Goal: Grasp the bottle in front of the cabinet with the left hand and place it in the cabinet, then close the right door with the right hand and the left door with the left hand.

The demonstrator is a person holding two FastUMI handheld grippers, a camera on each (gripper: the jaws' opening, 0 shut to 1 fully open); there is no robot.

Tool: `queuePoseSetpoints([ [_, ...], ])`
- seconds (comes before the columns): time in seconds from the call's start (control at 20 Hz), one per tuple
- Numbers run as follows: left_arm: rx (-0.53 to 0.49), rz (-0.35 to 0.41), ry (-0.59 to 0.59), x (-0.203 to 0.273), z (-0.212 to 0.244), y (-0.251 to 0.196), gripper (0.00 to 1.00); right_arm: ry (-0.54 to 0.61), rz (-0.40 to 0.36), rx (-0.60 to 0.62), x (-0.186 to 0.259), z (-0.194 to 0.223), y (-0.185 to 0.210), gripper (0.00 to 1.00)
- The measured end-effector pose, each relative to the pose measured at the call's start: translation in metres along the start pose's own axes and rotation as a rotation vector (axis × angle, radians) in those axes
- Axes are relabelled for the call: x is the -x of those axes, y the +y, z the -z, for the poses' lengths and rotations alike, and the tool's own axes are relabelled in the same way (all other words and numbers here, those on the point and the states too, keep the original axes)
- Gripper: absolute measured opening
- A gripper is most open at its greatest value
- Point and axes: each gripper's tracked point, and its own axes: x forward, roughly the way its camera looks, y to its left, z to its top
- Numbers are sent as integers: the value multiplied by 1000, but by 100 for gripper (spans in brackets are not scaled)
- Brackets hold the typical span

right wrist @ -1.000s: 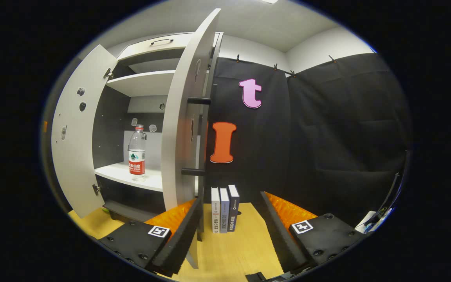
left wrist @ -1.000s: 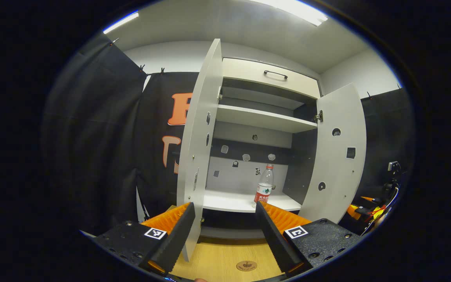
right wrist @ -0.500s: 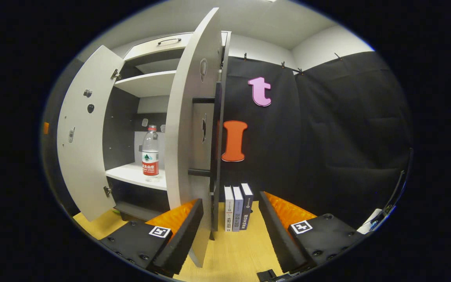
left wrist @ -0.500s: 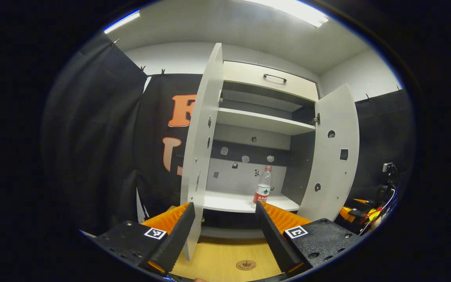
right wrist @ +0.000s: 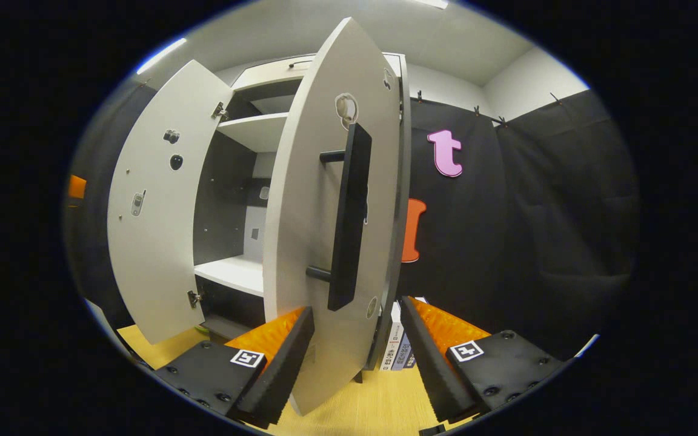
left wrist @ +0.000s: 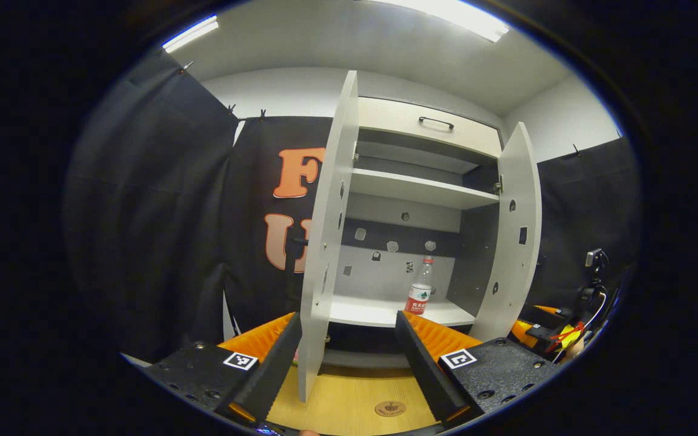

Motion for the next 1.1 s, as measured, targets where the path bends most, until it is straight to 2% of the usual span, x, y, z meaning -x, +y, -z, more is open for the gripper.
queuePoseSetpoints([
  [0.2,14,-31,7,9,6,18,95,-39,14,25,-28,-6,5,95],
  [0.4,15,-63,20,13,12,36,95,-68,-11,12,-61,-9,22,95],
  [0.55,65,-69,10,12,10,45,94,-51,-18,51,-94,-2,32,96],
  [0.6,69,-79,10,11,10,52,94,-34,-24,45,-105,3,35,91],
  [0.65,64,-93,12,12,11,59,95,-19,-30,28,-112,5,36,100],
  [0.7,54,-108,12,12,11,67,94,-11,-26,11,-114,6,33,97],
  [0.75,45,-122,13,12,12,73,94,-15,-21,-3,-113,4,29,88],
  [0.8,34,-132,13,11,13,78,94,-14,-13,-9,-111,4,25,93],
  [0.85,23,-142,12,9,13,84,94,-16,-7,-13,-112,5,26,87],
  [0.9,10,-149,15,7,15,88,94,-15,-2,-12,-112,6,26,93],
  [1.1,-3,-155,27,-11,21,100,94,-2,10,-14,-113,4,28,93],
])
